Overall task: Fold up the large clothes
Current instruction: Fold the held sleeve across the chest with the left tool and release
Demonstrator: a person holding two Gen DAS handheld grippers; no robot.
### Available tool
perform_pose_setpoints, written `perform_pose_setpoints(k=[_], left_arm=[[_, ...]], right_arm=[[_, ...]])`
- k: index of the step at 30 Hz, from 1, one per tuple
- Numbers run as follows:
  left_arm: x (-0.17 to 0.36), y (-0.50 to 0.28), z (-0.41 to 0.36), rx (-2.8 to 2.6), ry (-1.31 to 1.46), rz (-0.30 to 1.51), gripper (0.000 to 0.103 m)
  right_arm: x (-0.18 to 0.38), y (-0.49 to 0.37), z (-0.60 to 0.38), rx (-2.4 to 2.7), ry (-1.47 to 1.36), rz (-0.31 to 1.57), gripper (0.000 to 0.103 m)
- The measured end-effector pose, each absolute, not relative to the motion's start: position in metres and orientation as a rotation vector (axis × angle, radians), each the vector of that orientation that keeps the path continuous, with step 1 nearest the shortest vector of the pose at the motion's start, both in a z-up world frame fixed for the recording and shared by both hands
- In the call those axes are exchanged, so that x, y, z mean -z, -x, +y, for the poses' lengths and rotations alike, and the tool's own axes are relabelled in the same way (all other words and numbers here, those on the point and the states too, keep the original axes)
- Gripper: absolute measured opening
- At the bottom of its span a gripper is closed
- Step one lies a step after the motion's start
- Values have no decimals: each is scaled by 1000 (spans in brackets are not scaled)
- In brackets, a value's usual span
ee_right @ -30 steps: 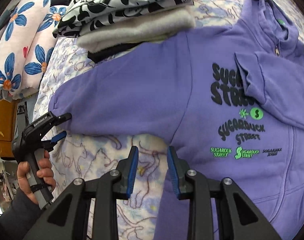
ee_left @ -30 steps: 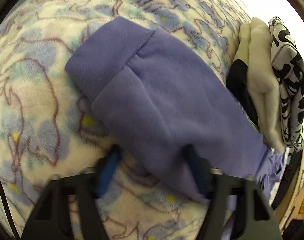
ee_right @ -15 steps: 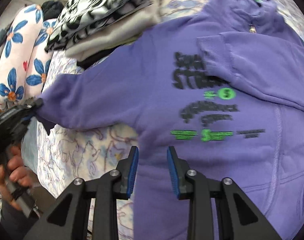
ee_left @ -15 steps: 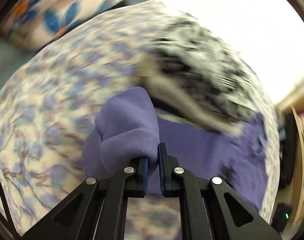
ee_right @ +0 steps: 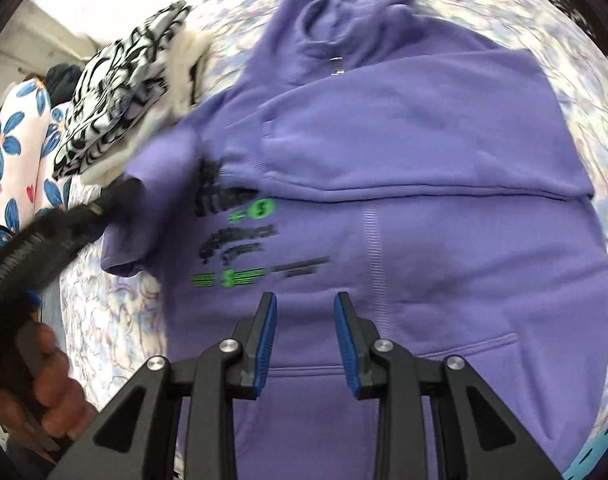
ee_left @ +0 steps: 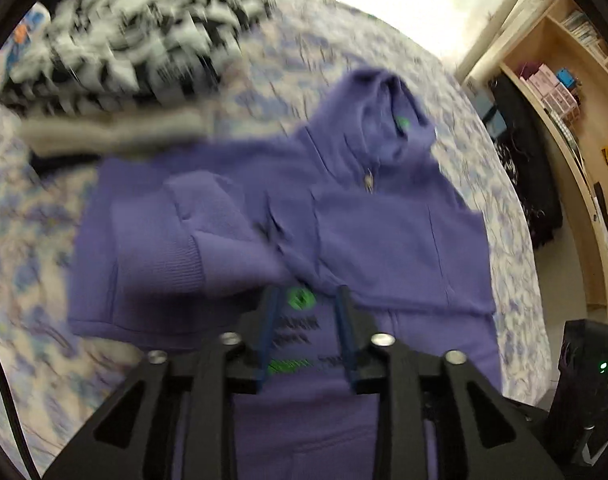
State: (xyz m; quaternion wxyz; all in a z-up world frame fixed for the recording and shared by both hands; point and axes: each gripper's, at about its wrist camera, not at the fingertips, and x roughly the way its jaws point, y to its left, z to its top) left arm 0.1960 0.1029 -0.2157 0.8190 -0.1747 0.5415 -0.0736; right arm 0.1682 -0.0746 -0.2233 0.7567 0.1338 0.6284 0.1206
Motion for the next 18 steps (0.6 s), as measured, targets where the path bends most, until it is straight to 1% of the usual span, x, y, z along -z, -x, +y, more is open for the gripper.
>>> perform_pose_setpoints(k=[1,2,3,4,10,13,18], left_arm=[[220,-195,98,155,383,1175,46],[221,-192,97,150,388,1182,56],[225,-189,100,148,392,1182,64],[225,-185,102,140,398,1183,67],[218,-167,130,81,409,1185,67],[210,-152,154,29,413,1172,67],[215,-132,190,-49,419,1195,68]], right_arm=[[224,-168,-80,-264,-295,1368,30],[225,-167,-83,-265,-293,1364,32],[225,-167,-85,-269,-291,1359,37],[224,-167,-87,-281,-290,1352,44],[216,-171,-74,-363,-247,1312,46],[208,-175,-56,-417,-197,1279,46],[200,-181,-15,-513,-110,1229,46]])
